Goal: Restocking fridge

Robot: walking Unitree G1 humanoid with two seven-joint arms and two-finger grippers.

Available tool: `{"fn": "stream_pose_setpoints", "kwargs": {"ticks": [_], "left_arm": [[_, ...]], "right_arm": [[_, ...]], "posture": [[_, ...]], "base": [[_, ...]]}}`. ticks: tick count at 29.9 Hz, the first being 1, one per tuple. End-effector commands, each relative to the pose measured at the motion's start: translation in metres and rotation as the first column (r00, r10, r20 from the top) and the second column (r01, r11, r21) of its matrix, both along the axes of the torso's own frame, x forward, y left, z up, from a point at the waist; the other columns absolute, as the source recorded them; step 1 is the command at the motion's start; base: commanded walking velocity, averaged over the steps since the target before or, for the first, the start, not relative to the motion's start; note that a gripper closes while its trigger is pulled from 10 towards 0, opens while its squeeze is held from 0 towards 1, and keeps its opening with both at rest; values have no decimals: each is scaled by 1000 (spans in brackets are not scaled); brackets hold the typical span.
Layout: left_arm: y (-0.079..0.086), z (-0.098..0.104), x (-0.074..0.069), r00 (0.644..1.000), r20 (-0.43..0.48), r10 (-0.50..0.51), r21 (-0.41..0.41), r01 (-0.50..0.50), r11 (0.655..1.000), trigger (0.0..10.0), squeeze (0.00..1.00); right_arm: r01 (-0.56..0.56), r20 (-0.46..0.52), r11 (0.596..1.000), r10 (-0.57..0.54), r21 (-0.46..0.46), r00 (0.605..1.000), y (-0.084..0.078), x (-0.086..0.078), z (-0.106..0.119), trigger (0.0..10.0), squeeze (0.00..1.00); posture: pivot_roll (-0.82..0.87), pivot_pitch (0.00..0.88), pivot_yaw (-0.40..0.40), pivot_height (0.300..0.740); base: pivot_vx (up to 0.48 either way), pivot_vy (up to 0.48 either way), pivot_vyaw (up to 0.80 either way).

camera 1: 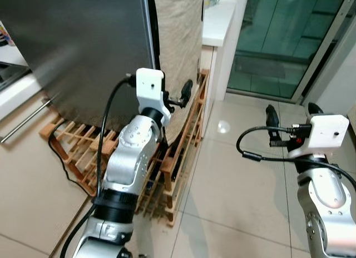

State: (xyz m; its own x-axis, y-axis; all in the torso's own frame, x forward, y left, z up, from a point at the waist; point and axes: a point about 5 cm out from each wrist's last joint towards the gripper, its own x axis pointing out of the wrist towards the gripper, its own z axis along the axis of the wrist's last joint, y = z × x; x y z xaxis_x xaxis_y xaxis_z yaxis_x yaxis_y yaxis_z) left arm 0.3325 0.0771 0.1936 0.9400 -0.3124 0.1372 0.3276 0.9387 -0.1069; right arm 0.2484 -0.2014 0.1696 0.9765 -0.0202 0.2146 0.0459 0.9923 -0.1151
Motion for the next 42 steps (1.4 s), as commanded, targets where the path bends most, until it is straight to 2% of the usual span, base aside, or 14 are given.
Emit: {"fn": "stream_pose_setpoints", "kwargs": {"ticks": [1, 7, 9, 13, 21, 26, 28, 29, 30, 33, 34, 39, 42], "left_arm": [[2, 4, 2, 1000, 4, 30, -13, -30, 999, 10000, 0], [2, 3, 1, 999, -17, 45, -64, -46, 997, 10000, 0], [-3, 3, 2, 999, -22, 29, -73, -31, 997, 10000, 0], [-8, 4, 4, 1000, -18, 20, -39, -21, 999, 10000, 0], [-16, 5, 13, 999, -29, -22, -35, 21, 999, 10000, 0], [-14, 1, 15, 999, -48, -10, -42, 8, 999, 10000, 0], [-12, -8, 22, 994, -107, 38, -38, -42, 998, 10000, 0], [-12, -8, 22, 994, -107, 38, -38, -42, 998, 10000, 0], [-10, -19, 28, 981, -177, 80, -52, -91, 995, 10000, 0], [-11, -23, 31, 974, -204, 96, -74, -113, 991, 10000, 0], [-14, -23, 33, 968, -229, 99, -106, -126, 986, 10000, 0], [-22, -18, 36, 970, -232, 73, -173, -115, 978, 10000, 0], [-30, -13, 36, 978, -203, 44, -174, -80, 981, 10000, 0]], "right_arm": [[4, -1, 1000, -4, -4, 1000, 0, 0, -1, 10000, 0], [5, -8, 1000, -5, -2, 1000, 0, -2, -2, 10000, 0], [3, -8, 1000, -3, -3, 1000, 0, -1, -2, 10000, 0], [2, -7, 1000, -2, -3, 1000, 0, -1, -2, 10000, 0], [4, -3, 1000, -4, -8, 1000, 0, 0, 0, 10000, 0], [9, 0, 1000, -10, -10, 1000, -2, -1, 0, 10000, 0], [8, 1, 1000, -8, -10, 1000, -1, 0, 1, 10000, 0], [8, 1, 1000, -8, -10, 1000, -1, 0, 1, 10000, 0], [4, 2, 1000, -4, -9, 1000, 0, 1, 1, 10000, 0], [3, 3, 1000, -3, -10, 1000, 0, 1, 1, 10000, 0], [4, 4, 1000, -4, -11, 1000, 0, 1, 1, 10000, 0], [11, 7, 1000, -11, -13, 1000, -1, 1, 2, 10000, 0], [12, 7, 1000, -11, -13, 1000, -1, 1, 2, 10000, 0]], "posture": [[-186, 0, 54, 740], [-186, 0, 53, 740], [-186, 0, 52, 740], [-187, 0, 52, 740], [-199, 0, 57, 740], [-200, 0, 57, 740], [-199, 0, 56, 740], [-199, 0, 56, 740], [-205, 0, 58, 740], [-207, 0, 59, 740], [-212, 0, 62, 740], [-221, 0, 64, 740], [-222, 0, 64, 740]], "base": [[0, 0, 0], [0, 0, 0], [0, 0, 0], [0, 0, 0], [0, 0, 0], [0, 0, 0], [0, 0, 0], [0, 0, 0], [0, 0, 0], [0, 0, 0], [0, 0, 0], [0, 0, 0], [0, 0, 0]]}}
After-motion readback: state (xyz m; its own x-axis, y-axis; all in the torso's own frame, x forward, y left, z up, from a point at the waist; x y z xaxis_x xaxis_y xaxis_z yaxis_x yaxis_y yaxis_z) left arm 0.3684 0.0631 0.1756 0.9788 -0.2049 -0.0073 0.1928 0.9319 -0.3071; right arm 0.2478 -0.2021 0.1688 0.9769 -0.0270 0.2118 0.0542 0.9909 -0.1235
